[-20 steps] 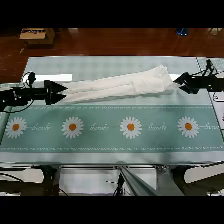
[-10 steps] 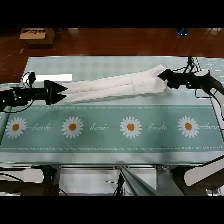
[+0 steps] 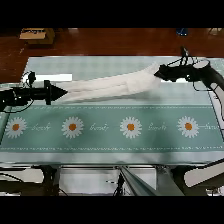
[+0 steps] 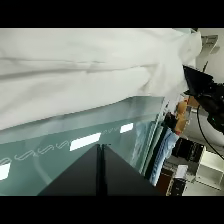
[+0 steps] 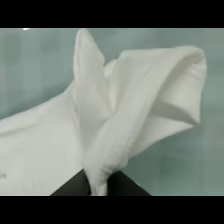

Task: Fold the shirts.

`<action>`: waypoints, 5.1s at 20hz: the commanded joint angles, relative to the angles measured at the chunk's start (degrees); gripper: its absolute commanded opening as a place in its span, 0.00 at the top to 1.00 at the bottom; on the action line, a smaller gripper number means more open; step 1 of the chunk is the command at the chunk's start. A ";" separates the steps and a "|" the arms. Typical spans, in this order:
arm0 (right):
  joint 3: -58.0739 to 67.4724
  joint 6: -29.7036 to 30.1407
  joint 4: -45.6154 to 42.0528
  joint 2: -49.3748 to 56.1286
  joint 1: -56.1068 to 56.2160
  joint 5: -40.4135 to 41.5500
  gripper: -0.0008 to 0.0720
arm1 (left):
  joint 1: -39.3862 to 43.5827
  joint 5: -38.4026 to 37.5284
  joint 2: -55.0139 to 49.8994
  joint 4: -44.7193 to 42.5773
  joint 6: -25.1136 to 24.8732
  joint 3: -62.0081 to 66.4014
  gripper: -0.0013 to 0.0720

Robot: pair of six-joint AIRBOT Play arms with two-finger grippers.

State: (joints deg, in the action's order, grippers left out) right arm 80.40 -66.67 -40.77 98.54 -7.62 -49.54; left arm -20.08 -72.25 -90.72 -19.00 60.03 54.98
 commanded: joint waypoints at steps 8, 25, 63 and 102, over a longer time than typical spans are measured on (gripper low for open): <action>1.03 -14.45 -21.27 -24.85 2.89 -20.55 0.95 | 26.62 8.39 0.17 16.48 -6.45 0.02 0.95; 1.03 -29.55 -40.61 -36.30 20.52 -32.50 0.95 | 57.94 27.91 -4.63 24.92 -6.43 0.04 0.95; 0.96 -37.64 -20.61 2.01 47.45 18.29 0.85 | -6.91 -12.22 36.39 8.22 -7.32 -1.09 0.96; -40.52 -7.43 16.28 -30.08 19.74 10.10 0.95 | -4.20 -9.64 36.39 4.79 -5.29 -1.09 0.95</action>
State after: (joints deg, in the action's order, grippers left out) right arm 39.13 -76.64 -24.29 74.50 14.37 -36.14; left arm -24.32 -81.91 -54.37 -14.20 54.19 53.91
